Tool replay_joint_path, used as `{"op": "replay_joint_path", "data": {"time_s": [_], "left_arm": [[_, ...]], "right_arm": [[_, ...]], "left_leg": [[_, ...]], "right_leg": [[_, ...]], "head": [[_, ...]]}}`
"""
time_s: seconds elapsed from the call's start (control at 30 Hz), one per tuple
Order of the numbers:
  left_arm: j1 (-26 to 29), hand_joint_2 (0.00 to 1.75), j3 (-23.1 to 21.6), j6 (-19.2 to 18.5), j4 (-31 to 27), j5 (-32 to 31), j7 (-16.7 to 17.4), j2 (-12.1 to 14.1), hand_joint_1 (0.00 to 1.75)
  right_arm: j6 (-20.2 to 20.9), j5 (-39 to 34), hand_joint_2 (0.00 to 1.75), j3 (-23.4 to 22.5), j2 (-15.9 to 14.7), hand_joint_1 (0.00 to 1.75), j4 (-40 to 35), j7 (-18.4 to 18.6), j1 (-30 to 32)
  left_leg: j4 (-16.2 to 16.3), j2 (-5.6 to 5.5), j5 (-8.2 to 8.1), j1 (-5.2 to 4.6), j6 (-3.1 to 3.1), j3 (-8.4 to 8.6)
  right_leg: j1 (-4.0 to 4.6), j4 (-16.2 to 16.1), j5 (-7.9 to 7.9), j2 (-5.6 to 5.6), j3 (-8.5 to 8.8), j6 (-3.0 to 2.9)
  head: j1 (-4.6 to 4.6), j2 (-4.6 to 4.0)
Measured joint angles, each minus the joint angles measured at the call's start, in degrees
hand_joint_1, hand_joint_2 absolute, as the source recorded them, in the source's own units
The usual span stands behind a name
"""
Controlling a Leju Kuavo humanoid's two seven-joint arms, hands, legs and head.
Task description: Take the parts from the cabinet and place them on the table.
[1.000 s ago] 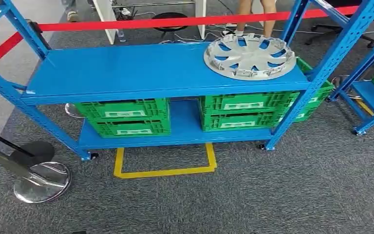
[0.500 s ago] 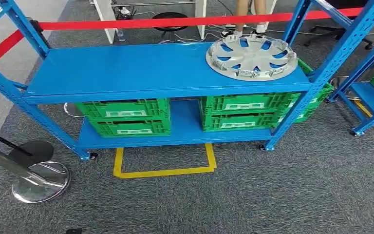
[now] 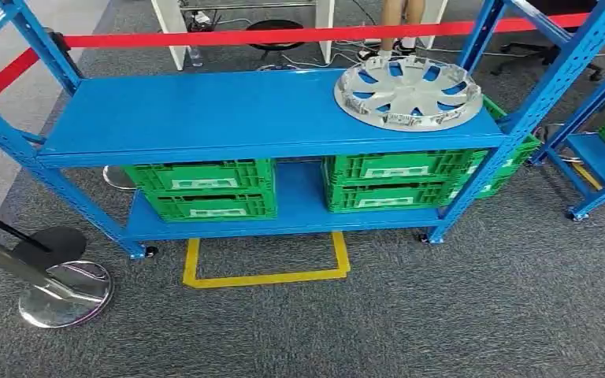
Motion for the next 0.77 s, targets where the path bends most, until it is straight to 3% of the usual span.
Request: {"op": "replay_joint_path", "data": {"time_s": [0.37,0.43,0.47,0.6,0.63,0.67,0.77], "left_arm": [[-0.3,0.0,0.24,0.02,2.06,-0.02,-0.04,0.61,0.0],[0.25,0.0,0.09,-0.79,2.3,-2.46,-3.16,1.91,0.0],[0.74,1.75,-0.33,-2.41,2.82,-3.91,-5.74,3.03,0.0],[2.7,1.75,-1.12,-6.45,3.37,-4.81,-9.36,6.63,0.0],[2.98,0.0,-1.68,-7.02,3.37,-4.52,-9.46,7.61,0.0],[3.29,0.0,-2.58,-7.41,3.37,-3.6,-9.46,8.07,0.0],[3.83,0.0,-5.29,-8.33,3.39,-1.15,-8.7,9.05,0.0]], "right_arm": [[-0.02,-0.09,0.0,-0.11,-0.09,0.0,0.02,-0.02,0.02],[-0.5,-2.17,0.0,-0.55,-0.13,0.0,0.09,-2.04,0.22],[-0.79,-3.38,1.75,-1.44,-0.11,0.0,0.28,-3.33,0.44],[-0.83,-3.67,1.75,-3.22,0.04,0.0,0.9,-4.57,1.05],[-0.85,-2.97,1.75,-4.16,0.09,0.0,0.9,-4.26,1.17],[-0.85,-1.87,0.0,-5.49,0.24,0.0,0.9,-3.74,1.29],[-0.55,1.45,0.0,-9.29,0.39,0.0,0.87,-2.54,1.71]], "left_leg": [[0.0,0.0,0.01,0.01,0.0,0.0],[0.0,0.0,0.0,0.02,0.0,-0.02],[-0.01,0.0,-0.01,0.02,-0.01,0.0],[-0.01,0.0,-0.02,0.05,-0.02,-0.01],[-0.01,-0.01,-0.02,0.05,-0.02,-0.01],[-0.03,-0.01,-0.02,0.05,-0.02,-0.01],[-0.04,0.0,-0.02,0.07,-0.02,-0.01]], "right_leg": [[0.0,0.0,0.01,0.0,0.0,0.01],[0.02,0.0,0.0,0.0,0.02,0.01],[0.02,0.0,-0.02,0.01,0.03,-0.01],[0.03,0.0,-0.03,0.02,-0.04,-0.03],[0.04,0.0,-0.05,0.01,-0.04,-0.03],[0.04,0.0,-0.07,0.0,-0.01,-0.03],[0.05,0.0,-0.08,0.01,0.0,-0.05]], "head": [[0.0,0.0],[0.02,0.0],[0.04,0.0],[-0.02,0.0],[-0.02,0.0],[0.0,0.0],[0.0,0.0]]}}
